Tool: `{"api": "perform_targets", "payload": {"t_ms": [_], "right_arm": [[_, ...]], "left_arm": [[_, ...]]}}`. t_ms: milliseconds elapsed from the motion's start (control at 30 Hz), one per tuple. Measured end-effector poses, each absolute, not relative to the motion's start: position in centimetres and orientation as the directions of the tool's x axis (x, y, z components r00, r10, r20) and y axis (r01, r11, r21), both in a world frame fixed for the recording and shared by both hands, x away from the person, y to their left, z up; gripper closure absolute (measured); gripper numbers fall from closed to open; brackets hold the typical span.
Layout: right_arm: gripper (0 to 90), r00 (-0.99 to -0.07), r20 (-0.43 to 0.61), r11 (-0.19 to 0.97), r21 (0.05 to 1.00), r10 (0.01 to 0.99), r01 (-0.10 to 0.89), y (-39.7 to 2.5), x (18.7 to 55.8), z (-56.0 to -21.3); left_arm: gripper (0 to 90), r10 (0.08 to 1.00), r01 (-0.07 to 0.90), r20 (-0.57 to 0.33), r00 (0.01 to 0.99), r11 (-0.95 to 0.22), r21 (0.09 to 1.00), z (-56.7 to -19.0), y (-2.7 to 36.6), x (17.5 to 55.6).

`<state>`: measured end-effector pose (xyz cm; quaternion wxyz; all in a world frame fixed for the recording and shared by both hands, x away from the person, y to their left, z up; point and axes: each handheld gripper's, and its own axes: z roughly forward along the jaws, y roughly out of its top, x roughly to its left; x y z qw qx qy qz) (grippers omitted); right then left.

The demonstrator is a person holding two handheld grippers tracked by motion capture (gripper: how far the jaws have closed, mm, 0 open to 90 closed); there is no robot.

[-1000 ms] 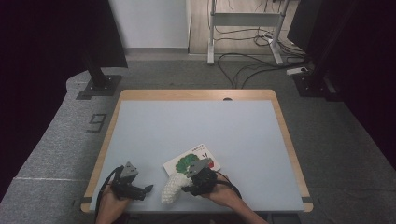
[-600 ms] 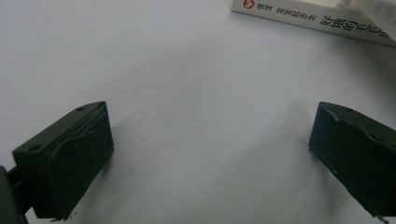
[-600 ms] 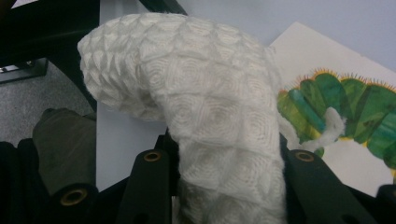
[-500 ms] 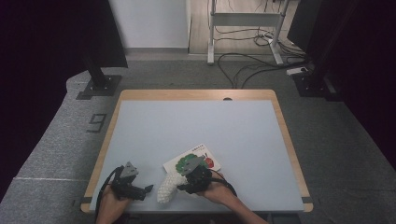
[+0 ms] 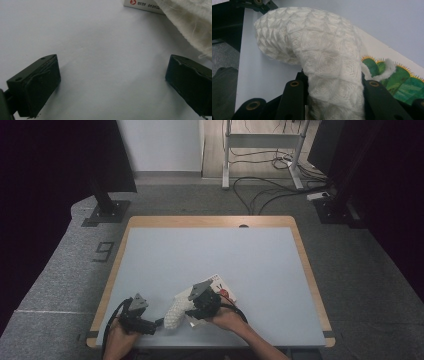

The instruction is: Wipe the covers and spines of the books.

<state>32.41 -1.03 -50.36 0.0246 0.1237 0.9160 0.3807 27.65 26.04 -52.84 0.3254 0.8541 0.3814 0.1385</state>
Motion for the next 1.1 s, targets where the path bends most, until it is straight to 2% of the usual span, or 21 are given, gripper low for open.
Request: {"api": "perform_targets", "payload": {"t_ms": [300,1100], "right_arm": [[66.6,-0.964,0.057,0.668,0.71,0.26,0.222,-1.7,32.8,-50.5],[66.8,-0.923,0.044,0.642,0.706,0.383,0.3,-5.9,34.9,-50.7]], "left_arm": [[0.0,0.742,0.561,-0.011,0.671,-0.497,0.661,-52.8,26.0,27.6],[0.0,0.742,0.562,-0.012,0.67,-0.497,0.661,-52.9,26.0,27.6]]}}
